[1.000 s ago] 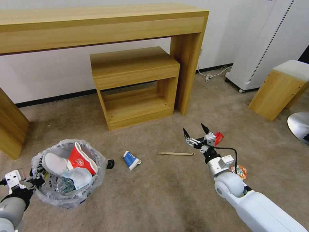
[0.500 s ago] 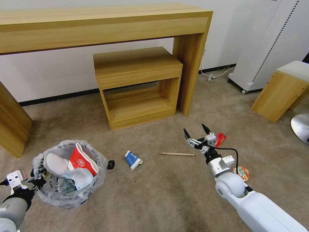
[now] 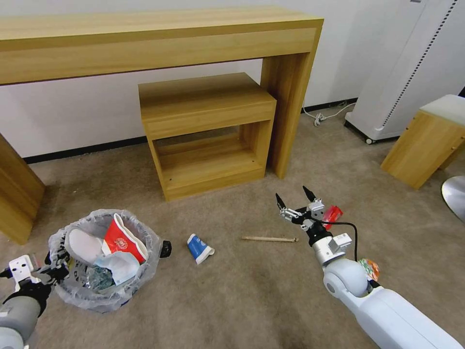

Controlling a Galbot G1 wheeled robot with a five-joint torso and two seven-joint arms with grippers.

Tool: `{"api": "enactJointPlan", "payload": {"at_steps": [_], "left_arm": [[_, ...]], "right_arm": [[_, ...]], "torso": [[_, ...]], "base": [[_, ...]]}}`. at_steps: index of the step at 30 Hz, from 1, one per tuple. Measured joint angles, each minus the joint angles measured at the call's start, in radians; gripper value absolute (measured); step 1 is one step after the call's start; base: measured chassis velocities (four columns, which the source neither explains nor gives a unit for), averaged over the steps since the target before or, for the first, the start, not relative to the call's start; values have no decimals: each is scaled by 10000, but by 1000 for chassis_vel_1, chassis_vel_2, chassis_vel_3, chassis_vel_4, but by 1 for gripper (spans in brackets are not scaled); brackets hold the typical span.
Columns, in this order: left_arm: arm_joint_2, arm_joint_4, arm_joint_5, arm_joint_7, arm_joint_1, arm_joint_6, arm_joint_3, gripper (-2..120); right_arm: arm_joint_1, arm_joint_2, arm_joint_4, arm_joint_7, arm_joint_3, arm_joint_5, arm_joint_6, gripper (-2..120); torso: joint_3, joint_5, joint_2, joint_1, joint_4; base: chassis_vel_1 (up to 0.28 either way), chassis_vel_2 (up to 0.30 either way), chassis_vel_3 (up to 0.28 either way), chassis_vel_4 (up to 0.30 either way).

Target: Pick up the trash bin and place the garbage on the floor into it.

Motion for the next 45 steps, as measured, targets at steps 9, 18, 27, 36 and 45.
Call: {"api": "enactJointPlan", "payload": {"at_steps": [9, 18, 27, 36, 45], "left_arm": [[17, 48, -1, 5, -33, -6, 49, 1], [-42, 114, 41, 5, -29, -34, 105, 1], [-193, 108, 142, -3, -24, -58, 156, 1], [-440, 57, 207, -7, 41, -109, 79, 1], [-655, 34, 304, 34, 58, -179, 120, 1]], "right_arm": [[539, -116, -176, -842, -955, 802, 222, 100], [1807, -552, -967, -2796, -3181, 4363, 2, 100], [3814, -197, -2912, -4660, -6050, 5339, 73, 100], [4745, 991, -5362, -5503, -8073, 5460, 282, 96], [4976, 2823, -6910, -5462, -8560, 5099, 219, 91]], "torso": [[-2, 0, 0, -1, 1], [-1, 1, 0, -2, 1], [-1, 4, 0, -2, 2], [0, 0, 0, -2, 0], [-1, 0, 0, -3, 3]], "base": [[-58, 65, 51, -53], [0, 0, 0, 0], [0, 0, 0, 0], [0, 0, 0, 0], [0, 0, 0, 0]]}}
